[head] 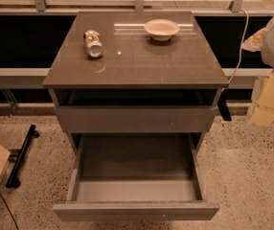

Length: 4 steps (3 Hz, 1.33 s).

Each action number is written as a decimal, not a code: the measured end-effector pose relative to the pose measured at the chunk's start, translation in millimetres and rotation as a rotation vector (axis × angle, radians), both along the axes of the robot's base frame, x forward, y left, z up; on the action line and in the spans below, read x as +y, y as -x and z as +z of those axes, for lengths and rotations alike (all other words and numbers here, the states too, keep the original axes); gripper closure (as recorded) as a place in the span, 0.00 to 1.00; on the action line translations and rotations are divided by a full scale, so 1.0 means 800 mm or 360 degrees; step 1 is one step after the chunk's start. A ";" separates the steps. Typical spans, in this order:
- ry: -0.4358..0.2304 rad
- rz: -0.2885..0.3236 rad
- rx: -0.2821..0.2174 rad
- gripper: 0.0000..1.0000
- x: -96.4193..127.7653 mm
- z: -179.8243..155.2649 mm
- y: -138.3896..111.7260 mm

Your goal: Close middle drawer

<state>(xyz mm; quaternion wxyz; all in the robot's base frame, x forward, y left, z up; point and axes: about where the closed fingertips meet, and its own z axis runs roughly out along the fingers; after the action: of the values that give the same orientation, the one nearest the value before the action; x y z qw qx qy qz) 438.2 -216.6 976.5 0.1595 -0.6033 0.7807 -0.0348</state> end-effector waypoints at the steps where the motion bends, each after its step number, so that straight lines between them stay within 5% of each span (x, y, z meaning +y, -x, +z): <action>1: 0.0000 0.0000 0.0000 0.00 0.000 0.000 0.000; 2: -0.0069 0.0022 0.0011 0.14 0.011 -0.016 0.001; 4: -0.0317 0.0123 0.0108 0.62 0.038 -0.090 0.016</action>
Offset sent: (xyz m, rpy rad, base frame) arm -0.0028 0.0271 -0.0467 0.1464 0.0435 0.0479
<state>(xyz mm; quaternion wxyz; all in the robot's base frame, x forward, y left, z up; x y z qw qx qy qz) 425.5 -186.0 904.5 0.1932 -0.6150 0.7613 0.0696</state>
